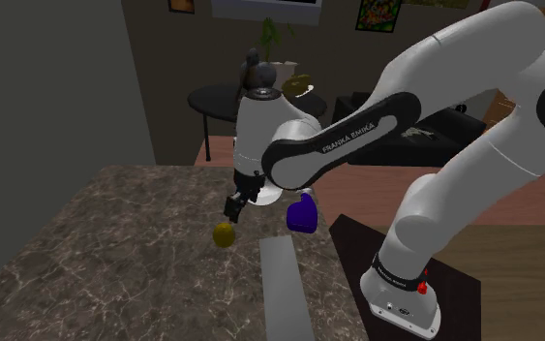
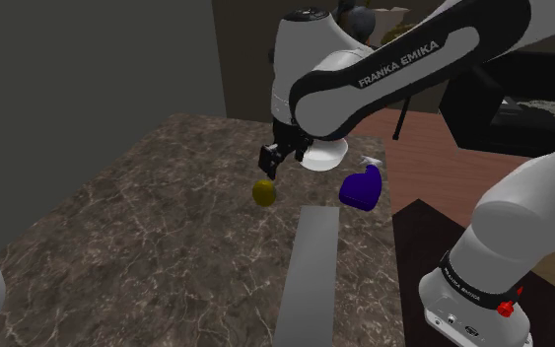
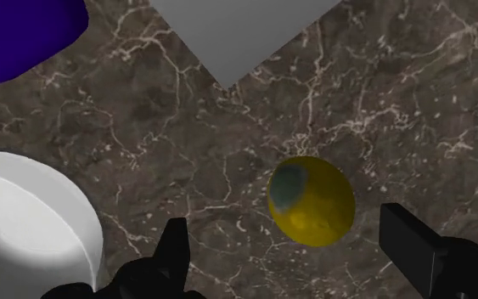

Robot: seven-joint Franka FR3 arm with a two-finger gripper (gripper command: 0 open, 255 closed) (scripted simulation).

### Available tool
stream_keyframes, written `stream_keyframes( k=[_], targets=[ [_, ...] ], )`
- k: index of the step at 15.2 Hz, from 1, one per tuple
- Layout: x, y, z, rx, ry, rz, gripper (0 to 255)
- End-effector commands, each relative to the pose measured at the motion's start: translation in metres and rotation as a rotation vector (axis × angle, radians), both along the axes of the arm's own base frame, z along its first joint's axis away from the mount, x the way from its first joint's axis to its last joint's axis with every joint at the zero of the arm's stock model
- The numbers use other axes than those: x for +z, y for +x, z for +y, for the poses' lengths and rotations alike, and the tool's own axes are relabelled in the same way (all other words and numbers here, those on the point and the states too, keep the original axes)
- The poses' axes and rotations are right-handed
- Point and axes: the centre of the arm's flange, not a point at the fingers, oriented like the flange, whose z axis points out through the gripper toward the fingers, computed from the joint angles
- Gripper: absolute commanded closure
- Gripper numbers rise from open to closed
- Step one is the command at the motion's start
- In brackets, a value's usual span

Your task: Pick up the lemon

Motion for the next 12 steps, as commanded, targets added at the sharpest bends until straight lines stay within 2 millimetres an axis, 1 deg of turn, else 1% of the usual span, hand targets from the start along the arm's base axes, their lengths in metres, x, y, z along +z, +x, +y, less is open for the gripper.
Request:
stream_keyframes(
  k=[1,4,12],
  targets=[
    [-0.018,0.008,0.015,-0.002,-0.007,-0.023,0],
    [-0.041,0.021,0.040,-0.005,-0.020,-0.051,0],
    [-0.081,0.021,0.040,-0.005,-0.020,-0.051,0]
  ],
)
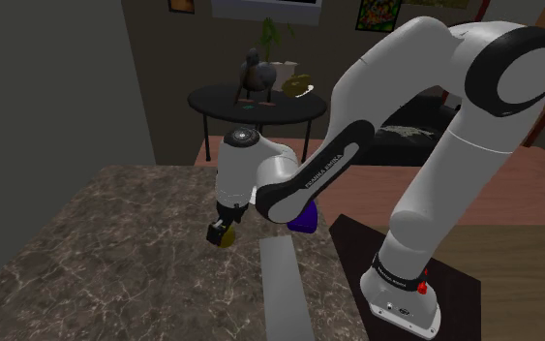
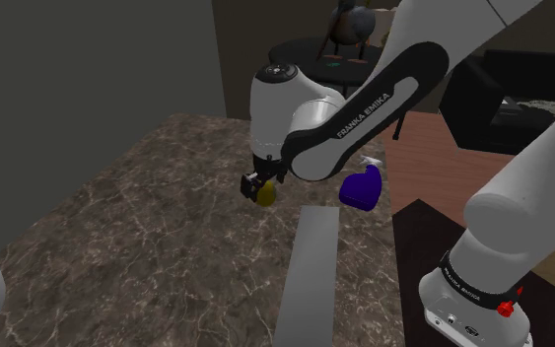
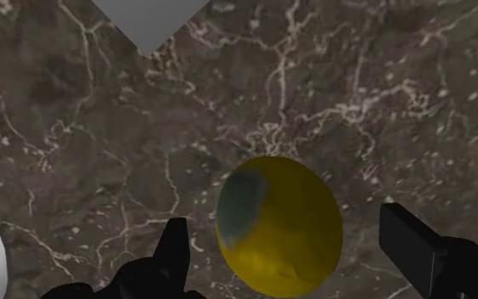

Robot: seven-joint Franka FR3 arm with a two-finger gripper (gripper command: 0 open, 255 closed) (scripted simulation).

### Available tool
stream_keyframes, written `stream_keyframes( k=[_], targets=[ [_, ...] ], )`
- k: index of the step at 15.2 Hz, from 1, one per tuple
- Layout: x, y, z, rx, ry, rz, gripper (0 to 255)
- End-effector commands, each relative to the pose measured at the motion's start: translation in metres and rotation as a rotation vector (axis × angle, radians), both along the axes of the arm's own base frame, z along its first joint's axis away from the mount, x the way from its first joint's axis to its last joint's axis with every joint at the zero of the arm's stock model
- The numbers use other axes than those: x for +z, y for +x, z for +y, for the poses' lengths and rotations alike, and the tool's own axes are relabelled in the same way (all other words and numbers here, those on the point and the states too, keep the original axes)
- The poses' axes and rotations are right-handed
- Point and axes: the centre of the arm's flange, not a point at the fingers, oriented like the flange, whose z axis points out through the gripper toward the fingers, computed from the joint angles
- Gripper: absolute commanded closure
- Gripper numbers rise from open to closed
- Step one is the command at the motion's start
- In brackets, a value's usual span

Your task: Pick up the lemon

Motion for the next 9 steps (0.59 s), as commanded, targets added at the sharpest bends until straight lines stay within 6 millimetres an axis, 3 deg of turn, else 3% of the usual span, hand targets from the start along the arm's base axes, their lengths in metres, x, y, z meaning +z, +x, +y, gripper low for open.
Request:
stream_keyframes(
  k=[1,2,9],
  targets=[
    [-0.0047,0.0001,-0.0004,0.000,0.000,-0.001,0],
    [-0.0049,0.0001,0.0005,0.000,0.001,0.000,255],
    [-0.0043,-0.0002,0.0004,0.000,0.000,-0.001,255]
  ],
)
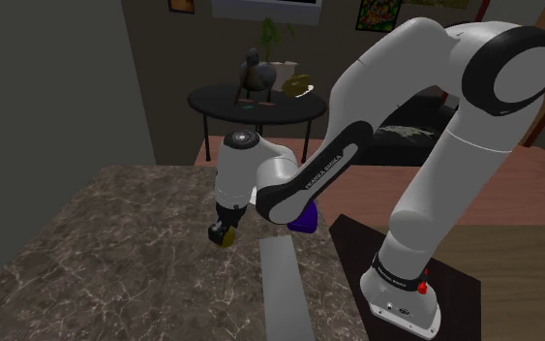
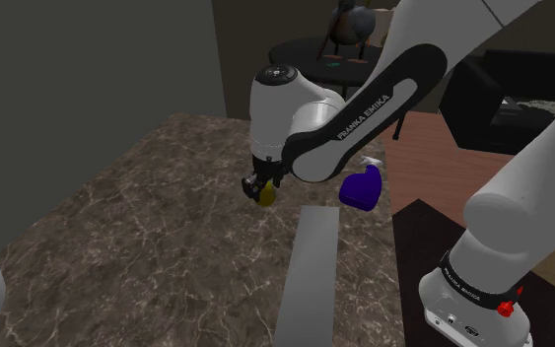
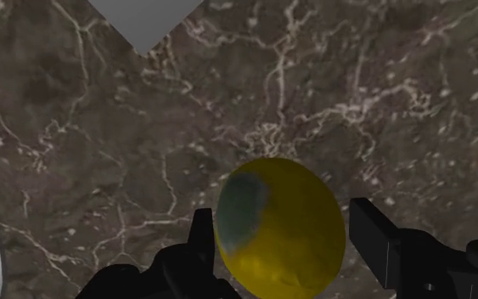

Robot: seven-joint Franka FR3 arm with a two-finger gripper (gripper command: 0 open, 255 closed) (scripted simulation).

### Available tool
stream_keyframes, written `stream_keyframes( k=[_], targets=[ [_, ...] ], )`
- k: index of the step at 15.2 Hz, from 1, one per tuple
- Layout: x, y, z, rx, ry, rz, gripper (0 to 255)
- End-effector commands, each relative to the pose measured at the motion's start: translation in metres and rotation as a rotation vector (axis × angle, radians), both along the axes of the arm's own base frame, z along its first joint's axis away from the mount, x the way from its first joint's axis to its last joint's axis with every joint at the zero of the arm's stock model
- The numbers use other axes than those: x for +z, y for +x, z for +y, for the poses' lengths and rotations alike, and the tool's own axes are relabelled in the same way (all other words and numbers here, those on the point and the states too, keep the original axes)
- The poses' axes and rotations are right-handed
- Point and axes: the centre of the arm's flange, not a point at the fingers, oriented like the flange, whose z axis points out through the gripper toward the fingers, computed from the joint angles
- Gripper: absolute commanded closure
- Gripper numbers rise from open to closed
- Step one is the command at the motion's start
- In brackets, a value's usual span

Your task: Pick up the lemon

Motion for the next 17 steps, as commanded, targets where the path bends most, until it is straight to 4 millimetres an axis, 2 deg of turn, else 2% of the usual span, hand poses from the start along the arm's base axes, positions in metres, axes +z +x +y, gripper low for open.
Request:
stream_keyframes(
  k=[1,2,17],
  targets=[
    [-0.001,0.000,0.000,0.000,-0.001,0.003,255],
    [-0.001,0.000,-0.001,0.000,-0.001,0.003,255],
    [0.078,0.000,-0.001,0.000,-0.001,0.003,255]
  ],
)
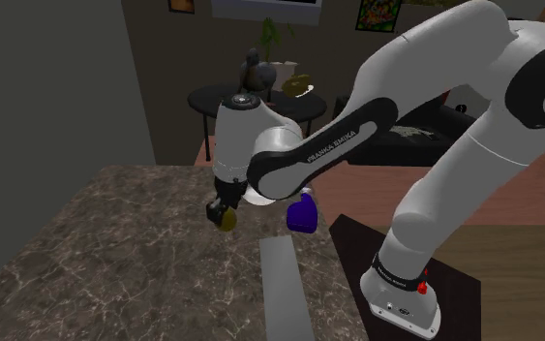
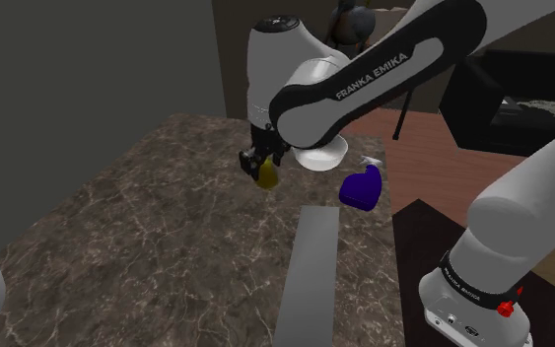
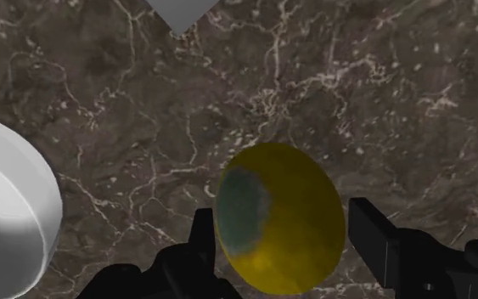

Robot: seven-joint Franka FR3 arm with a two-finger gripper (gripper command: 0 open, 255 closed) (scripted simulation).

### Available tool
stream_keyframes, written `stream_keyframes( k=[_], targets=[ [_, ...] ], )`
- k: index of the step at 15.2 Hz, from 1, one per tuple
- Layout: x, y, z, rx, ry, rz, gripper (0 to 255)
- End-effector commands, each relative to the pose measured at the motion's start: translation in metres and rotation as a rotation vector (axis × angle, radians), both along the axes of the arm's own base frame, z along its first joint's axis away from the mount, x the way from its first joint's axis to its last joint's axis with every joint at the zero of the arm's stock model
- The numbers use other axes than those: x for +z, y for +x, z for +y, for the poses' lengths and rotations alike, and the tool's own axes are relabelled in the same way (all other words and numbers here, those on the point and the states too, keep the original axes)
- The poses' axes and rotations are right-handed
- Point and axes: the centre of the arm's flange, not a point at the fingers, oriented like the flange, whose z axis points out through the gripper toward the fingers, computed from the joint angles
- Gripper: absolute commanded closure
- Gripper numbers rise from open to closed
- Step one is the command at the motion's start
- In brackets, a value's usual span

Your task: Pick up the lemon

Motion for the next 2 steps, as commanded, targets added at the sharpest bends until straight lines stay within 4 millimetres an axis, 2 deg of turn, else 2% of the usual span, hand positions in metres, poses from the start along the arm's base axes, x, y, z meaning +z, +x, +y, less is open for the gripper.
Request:
stream_keyframes(
  k=[1,2],
  targets=[
    [0.0055,-0.0014,-0.0002,0.000,0.000,0.000,255],
    [0.0055,-0.0014,-0.0002,0.000,0.000,0.000,255]
  ],
)
